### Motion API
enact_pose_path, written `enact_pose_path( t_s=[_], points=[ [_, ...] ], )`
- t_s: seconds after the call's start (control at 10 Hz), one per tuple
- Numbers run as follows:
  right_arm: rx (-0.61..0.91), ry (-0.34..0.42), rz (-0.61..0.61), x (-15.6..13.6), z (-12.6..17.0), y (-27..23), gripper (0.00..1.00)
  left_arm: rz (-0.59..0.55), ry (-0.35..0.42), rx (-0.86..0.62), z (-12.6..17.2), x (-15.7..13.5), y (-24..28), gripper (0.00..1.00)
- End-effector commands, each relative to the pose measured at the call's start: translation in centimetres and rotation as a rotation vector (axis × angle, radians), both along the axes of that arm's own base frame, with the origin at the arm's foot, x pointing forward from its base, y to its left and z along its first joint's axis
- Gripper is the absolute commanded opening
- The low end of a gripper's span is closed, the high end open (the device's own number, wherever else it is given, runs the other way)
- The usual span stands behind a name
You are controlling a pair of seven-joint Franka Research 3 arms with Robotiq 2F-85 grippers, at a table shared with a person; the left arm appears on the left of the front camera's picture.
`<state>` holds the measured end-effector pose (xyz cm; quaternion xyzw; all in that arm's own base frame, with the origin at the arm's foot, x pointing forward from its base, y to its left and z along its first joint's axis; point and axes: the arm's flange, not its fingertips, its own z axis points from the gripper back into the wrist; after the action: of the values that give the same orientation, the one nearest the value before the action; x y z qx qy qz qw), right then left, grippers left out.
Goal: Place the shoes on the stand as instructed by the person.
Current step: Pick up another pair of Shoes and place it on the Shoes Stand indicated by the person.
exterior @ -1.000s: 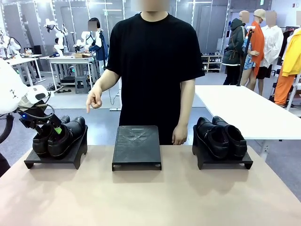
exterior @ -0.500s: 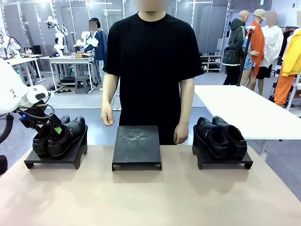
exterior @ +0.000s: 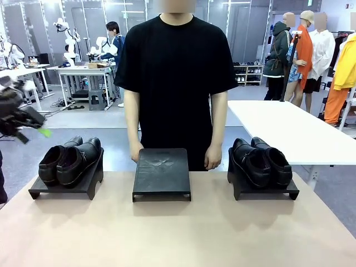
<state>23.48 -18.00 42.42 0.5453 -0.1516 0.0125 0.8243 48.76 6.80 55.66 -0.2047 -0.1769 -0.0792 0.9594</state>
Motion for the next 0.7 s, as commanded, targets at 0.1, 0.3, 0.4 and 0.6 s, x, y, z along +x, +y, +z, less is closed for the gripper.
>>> enact_pose_path(
  t_s=[0.1,0.3,0.4,0.6],
  points=[
    [0.008,0.0,-0.013,0.1,0.3,0.0,1.0,-0.08,0.055,-0.265,-0.8,-6.0,9.6,1.0],
    [0.008,0.0,-0.013,0.1,0.3,0.0,1.0,-0.143,0.045,-0.55,-3.2,-9.6,16.3,1.0],
    [0.008,0.0,-0.013,0.1,0.3,0.0,1.0,-0.152,0.026,-0.657,-5.2,-10.7,19.1,1.0],
    [0.008,0.0,-0.013,0.1,0.3,0.0,1.0,-0.157,-0.003,-0.812,-9.4,-12.2,23.0,1.0]
  ],
)
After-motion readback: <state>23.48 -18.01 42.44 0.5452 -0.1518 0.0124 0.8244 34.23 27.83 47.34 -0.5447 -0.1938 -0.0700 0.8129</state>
